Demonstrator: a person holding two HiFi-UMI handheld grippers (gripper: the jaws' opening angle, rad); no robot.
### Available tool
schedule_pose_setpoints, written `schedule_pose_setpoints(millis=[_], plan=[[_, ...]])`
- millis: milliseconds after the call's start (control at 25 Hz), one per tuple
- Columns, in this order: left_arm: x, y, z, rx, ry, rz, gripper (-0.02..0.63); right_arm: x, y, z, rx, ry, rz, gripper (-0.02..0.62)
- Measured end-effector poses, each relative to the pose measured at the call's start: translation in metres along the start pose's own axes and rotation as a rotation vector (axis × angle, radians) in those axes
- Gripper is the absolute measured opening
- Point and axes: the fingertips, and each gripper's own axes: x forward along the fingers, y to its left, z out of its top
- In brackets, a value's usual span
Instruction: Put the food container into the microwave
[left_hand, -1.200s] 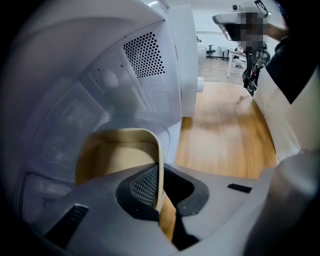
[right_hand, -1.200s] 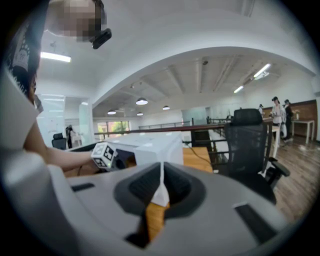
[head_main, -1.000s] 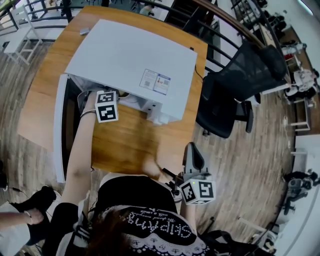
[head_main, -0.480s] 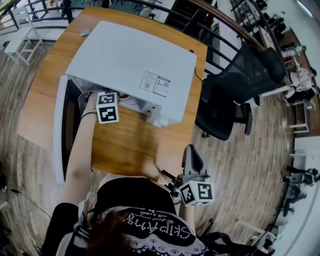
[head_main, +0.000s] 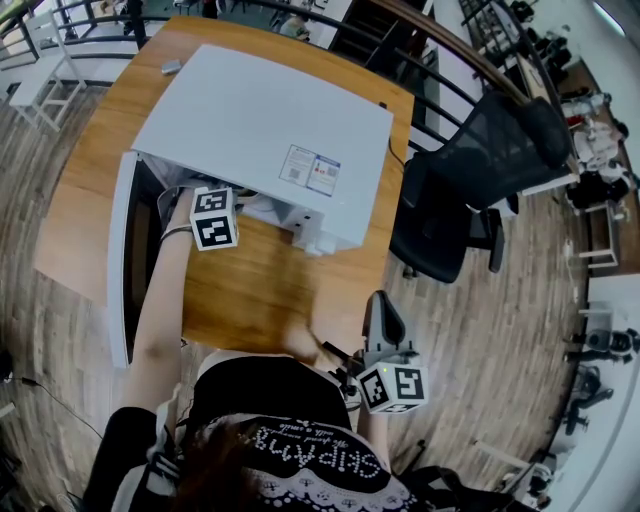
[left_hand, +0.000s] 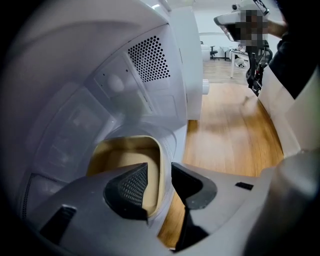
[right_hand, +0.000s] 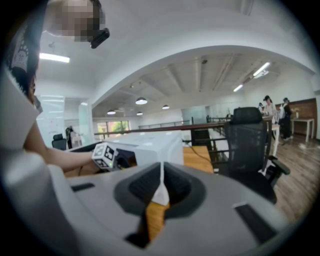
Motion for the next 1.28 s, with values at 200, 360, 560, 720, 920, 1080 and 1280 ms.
schedule_pose_setpoints(millis=[200, 360, 560, 720, 920, 1080, 1280], plan=[[-0.004, 0.003, 0.001, -0.005, -0.007, 0.023, 0.172, 0.001, 0.002, 0.000, -0.002, -0.001, 0.006, 0.038], [-0.007, 0.002, 0.001, -0.016, -0.015, 0.029, 0.172, 0.001, 0.004, 0.002, -0.005, -0.005, 0.015, 0.038], [-0.012, 0.001, 0.000, -0.036, -0.032, 0.048, 0.172, -0.001, 0.006, 0.002, -0.007, -0.007, 0.018, 0.038], [-0.020, 0.002, 0.004, -0.039, -0.052, 0.080, 0.172, -0.003, 0.005, 0.002, -0.010, -0.010, 0.019, 0.038], [-0.039, 0.008, 0.014, -0.038, -0.095, 0.139, 0.158, -0.006, 0.008, 0.004, -0.012, -0.021, 0.026, 0.038], [-0.053, 0.010, 0.020, -0.044, -0.117, 0.194, 0.107, -0.009, 0.010, 0.004, -0.013, -0.028, 0.034, 0.038], [-0.067, 0.007, 0.023, -0.070, -0.137, 0.236, 0.047, -0.016, 0.012, 0.005, -0.013, -0.042, 0.044, 0.038]])
